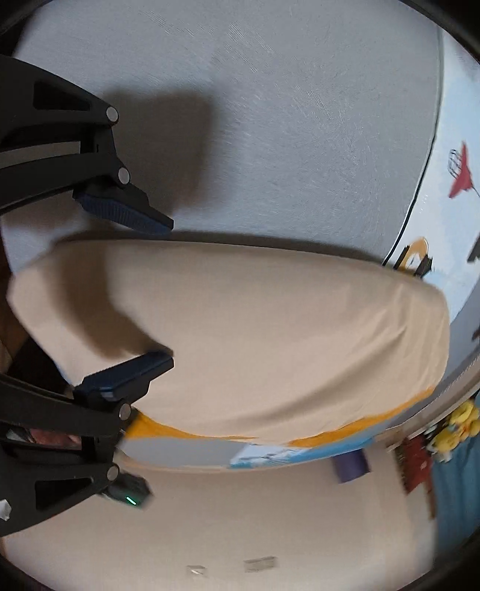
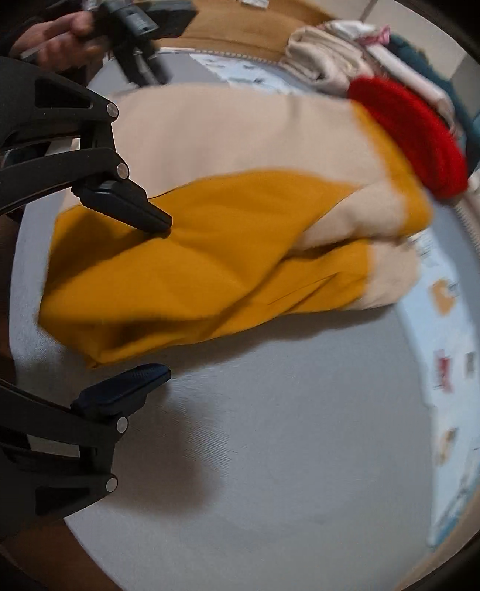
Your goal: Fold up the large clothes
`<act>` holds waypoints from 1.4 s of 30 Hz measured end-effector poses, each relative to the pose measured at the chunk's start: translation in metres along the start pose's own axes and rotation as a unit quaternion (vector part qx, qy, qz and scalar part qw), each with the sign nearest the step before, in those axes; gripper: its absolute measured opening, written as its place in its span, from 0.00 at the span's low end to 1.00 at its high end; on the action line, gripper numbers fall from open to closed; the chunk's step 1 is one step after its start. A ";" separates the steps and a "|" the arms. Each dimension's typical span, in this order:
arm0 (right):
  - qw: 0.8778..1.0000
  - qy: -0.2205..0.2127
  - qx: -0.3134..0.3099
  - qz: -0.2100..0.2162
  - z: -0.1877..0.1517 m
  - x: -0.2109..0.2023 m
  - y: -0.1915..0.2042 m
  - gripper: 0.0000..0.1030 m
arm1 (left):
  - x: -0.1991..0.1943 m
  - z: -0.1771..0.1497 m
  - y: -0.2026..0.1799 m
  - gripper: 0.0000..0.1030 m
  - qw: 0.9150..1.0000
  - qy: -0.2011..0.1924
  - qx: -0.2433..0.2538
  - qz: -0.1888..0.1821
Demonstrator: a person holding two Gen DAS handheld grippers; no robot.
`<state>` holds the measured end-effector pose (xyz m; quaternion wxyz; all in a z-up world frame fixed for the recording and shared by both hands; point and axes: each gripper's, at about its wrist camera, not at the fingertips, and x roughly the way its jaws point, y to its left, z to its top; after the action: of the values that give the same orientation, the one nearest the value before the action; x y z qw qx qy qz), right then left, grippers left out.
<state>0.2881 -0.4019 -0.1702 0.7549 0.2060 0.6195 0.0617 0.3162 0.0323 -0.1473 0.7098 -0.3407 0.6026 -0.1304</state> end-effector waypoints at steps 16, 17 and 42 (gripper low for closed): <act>0.999 -0.036 0.001 0.028 -0.003 0.001 0.026 0.14 | 0.029 0.055 -0.004 0.45 0.996 -0.029 0.001 -0.084; 0.999 -0.042 -0.001 0.032 -0.002 0.000 0.032 0.14 | 0.021 0.057 -0.004 0.44 0.996 -0.037 0.005 -0.084; 0.998 -0.011 -0.066 0.022 -0.016 0.045 0.144 0.30 | -0.068 0.007 0.081 0.60 0.990 -0.045 0.070 0.110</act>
<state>0.3066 -0.2521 -0.1578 0.7719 0.1696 0.6015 0.1170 0.2879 0.1349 -0.1466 0.7680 -0.2274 0.5936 -0.0780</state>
